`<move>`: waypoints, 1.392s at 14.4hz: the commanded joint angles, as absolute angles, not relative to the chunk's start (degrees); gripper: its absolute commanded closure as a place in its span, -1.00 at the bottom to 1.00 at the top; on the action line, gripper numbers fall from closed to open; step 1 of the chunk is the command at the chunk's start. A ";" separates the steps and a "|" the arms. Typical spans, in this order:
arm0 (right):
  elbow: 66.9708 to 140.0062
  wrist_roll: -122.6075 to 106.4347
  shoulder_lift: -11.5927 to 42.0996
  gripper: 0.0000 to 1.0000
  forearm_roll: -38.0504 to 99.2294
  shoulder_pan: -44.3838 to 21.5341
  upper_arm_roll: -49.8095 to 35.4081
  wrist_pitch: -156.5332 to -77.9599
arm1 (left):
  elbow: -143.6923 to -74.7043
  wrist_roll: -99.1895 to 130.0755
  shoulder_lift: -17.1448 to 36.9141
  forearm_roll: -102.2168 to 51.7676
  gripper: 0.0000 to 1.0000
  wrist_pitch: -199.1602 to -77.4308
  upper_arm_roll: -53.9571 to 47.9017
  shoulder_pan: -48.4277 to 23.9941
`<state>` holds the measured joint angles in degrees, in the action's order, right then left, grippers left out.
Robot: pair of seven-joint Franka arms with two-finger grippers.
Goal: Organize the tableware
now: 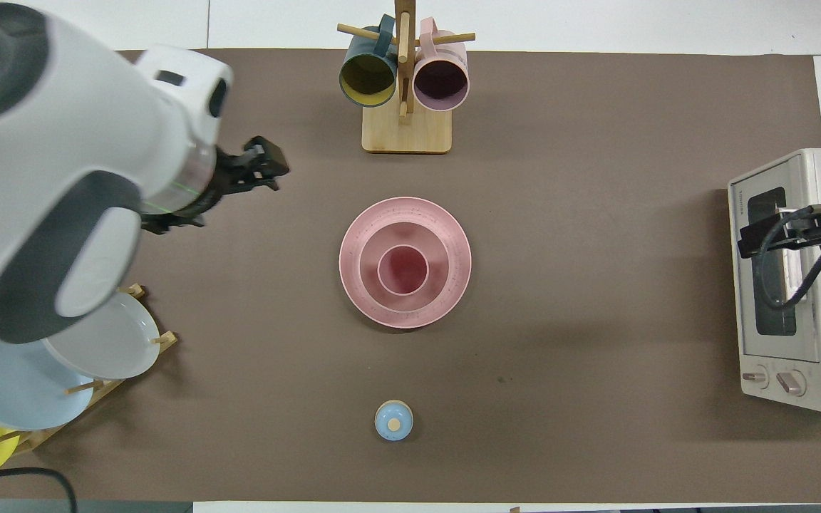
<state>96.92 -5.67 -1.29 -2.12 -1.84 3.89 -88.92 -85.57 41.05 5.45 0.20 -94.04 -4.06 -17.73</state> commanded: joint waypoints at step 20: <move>97.12 -6.77 -3.25 -1.00 -0.26 -0.53 3.52 -88.42 | -91.48 8.17 -4.65 0.00 -1.00 -80.59 -4.48 -3.08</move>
